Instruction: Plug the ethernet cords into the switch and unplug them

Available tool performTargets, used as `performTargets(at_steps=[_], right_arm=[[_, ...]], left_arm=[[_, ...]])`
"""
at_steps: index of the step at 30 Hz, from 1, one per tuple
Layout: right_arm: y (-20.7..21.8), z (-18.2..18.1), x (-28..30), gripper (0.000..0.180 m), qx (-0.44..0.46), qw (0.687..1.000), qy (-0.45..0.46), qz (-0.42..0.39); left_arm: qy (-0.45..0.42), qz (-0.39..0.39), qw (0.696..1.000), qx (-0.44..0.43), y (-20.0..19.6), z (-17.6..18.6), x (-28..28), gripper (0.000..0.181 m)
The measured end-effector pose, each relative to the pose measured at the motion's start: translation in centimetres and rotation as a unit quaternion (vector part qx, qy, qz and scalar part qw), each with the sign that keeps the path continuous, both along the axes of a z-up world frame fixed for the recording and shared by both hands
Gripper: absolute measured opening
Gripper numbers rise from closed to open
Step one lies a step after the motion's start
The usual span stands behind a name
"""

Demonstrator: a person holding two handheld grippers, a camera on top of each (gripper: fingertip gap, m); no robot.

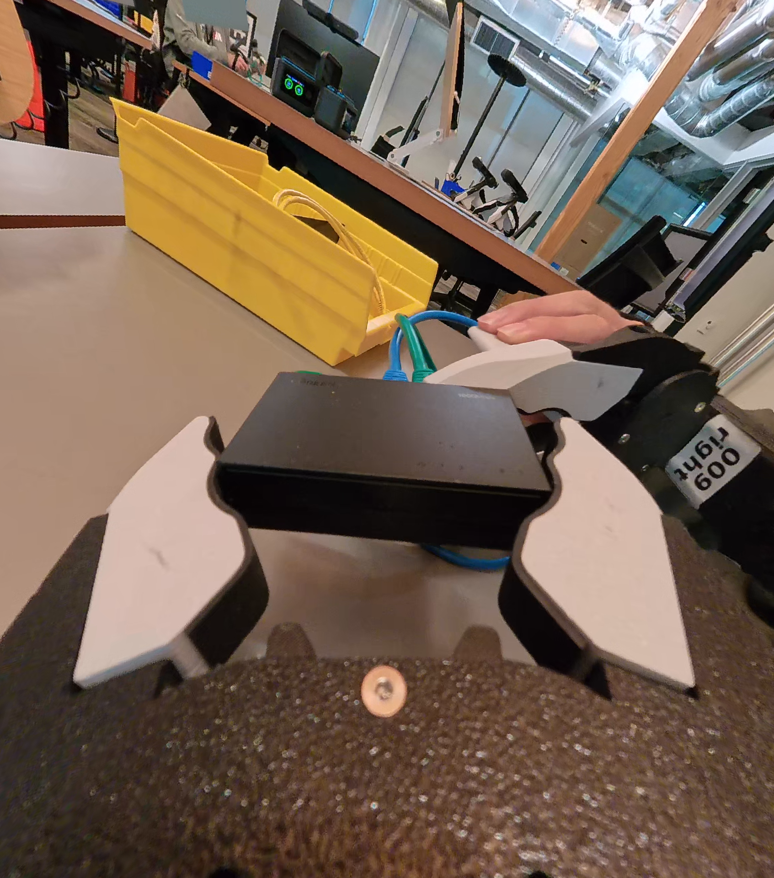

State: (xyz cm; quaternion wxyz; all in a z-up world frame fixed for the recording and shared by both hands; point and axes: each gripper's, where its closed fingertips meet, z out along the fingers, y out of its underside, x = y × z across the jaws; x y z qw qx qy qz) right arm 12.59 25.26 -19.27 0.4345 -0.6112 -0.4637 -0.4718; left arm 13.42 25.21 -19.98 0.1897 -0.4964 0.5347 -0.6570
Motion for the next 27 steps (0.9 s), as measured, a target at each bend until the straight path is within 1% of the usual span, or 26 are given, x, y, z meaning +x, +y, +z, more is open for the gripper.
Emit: performTargets(at_steps=[7,9,12,15,19,21,23,24,27], right_arm=[[0.2,-0.5,0.3,0.013,-0.023,1.000,0.018,0.007],[0.3,-0.3,0.2,0.013,-0.023,1.000,0.006,0.011],[0.2,-0.1,0.2,0.013,-0.039,0.998,-0.037,0.017],[0.1,0.2,0.4,0.012,-0.061,0.998,-0.022,0.015],[-0.1,1.0,0.3,0.013,-0.056,0.996,-0.062,0.020],[-0.2,1.4,0.2,0.013,-0.061,0.997,-0.040,0.015],[-0.4,2.5,-0.3,0.013,-0.042,0.998,-0.040,0.007],[-0.5,2.8,-0.4,0.013,-0.043,0.999,-0.029,-0.003],[-0.7,4.3,-1.1,0.013,-0.002,1.000,-0.002,0.000]], left_arm=[[0.003,0.013,1.000,-0.014,0.3,-0.3,0.3,0.124],[-0.003,0.018,1.000,-0.014,0.5,0.0,0.2,0.124],[-0.005,0.012,0.999,-0.029,0.3,0.1,0.2,0.124],[-0.016,0.016,0.999,-0.026,0.3,0.5,0.3,0.124],[-0.021,0.014,0.999,-0.042,0.1,1.1,0.2,0.124],[-0.028,0.011,0.998,-0.051,0.0,1.6,0.2,0.123],[-0.050,0.008,0.998,-0.047,-0.2,2.8,-0.2,0.123],[-0.055,0.007,0.998,-0.039,-0.3,3.3,-0.3,0.124],[-0.073,0.006,0.997,-0.040,-0.4,5.0,-0.7,0.123]])
